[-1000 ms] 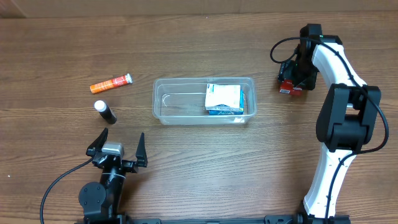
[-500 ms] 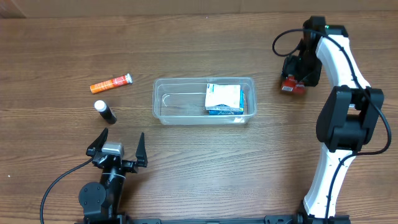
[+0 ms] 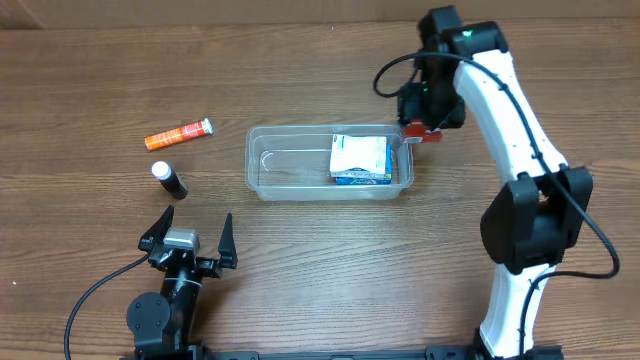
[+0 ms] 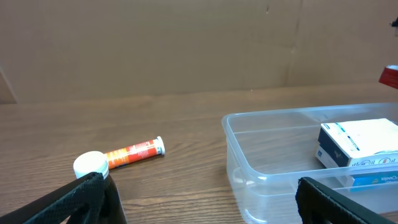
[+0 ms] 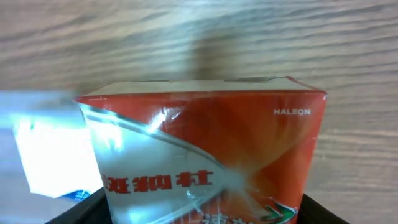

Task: Pack container
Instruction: 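Lower the red box into the container and open the right gripper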

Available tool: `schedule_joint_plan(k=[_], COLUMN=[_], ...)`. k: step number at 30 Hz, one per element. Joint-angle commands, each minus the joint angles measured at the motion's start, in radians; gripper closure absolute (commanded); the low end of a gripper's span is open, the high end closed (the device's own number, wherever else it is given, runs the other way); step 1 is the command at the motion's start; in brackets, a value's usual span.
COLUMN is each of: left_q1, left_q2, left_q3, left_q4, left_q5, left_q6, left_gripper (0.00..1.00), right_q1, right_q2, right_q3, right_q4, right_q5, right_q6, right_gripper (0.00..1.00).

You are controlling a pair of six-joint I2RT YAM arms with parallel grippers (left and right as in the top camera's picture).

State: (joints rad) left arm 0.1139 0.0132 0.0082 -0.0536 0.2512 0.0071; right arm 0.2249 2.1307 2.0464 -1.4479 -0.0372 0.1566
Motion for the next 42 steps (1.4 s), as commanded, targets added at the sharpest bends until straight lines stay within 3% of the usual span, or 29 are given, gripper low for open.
schedule_joint_plan(k=[1, 8, 15, 17, 25, 28, 36, 42], left_q1=[0.006, 0.006, 0.006, 0.006, 0.006, 0.006, 0.006, 0.006], left_q2=[-0.008, -0.008, -0.008, -0.008, -0.008, -0.008, -0.008, -0.008], left_q3=[-0.003, -0.003, -0.003, -0.003, -0.003, -0.003, -0.003, -0.003], left_q4=[0.001, 0.001, 0.001, 0.001, 0.001, 0.001, 0.001, 0.001], left_q5=[0.004, 0.004, 0.004, 0.004, 0.004, 0.004, 0.004, 0.004], left_q6=[0.008, 0.008, 0.008, 0.008, 0.008, 0.008, 0.008, 0.008], left_gripper=[0.00, 0.00, 0.00, 0.00, 0.00, 0.00, 0.00, 0.00], right_q1=[0.066, 0.188, 0.227, 0.225, 0.201, 0.179, 0.120, 0.127], right_q2=[-0.068, -0.067, -0.066, -0.066, -0.058, -0.058, -0.058, -0.058], right_q3=[0.034, 0.030, 0.014, 0.007, -0.033, -0.033, -0.033, -0.051], right_q4=[-0.037, -0.134, -0.121, -0.098, -0.043, -0.040, -0.092, -0.090], right_q5=[0.032, 0.046, -0.038, -0.062, -0.077, -0.081, -0.085, -0.152], right_q6=[-0.008, -0.031, -0.323, -0.415, -0.663, -0.639, -0.148, -0.008], right_gripper=[0.32, 0.32, 0.31, 0.26, 0.24, 0.24, 0.28, 0.35])
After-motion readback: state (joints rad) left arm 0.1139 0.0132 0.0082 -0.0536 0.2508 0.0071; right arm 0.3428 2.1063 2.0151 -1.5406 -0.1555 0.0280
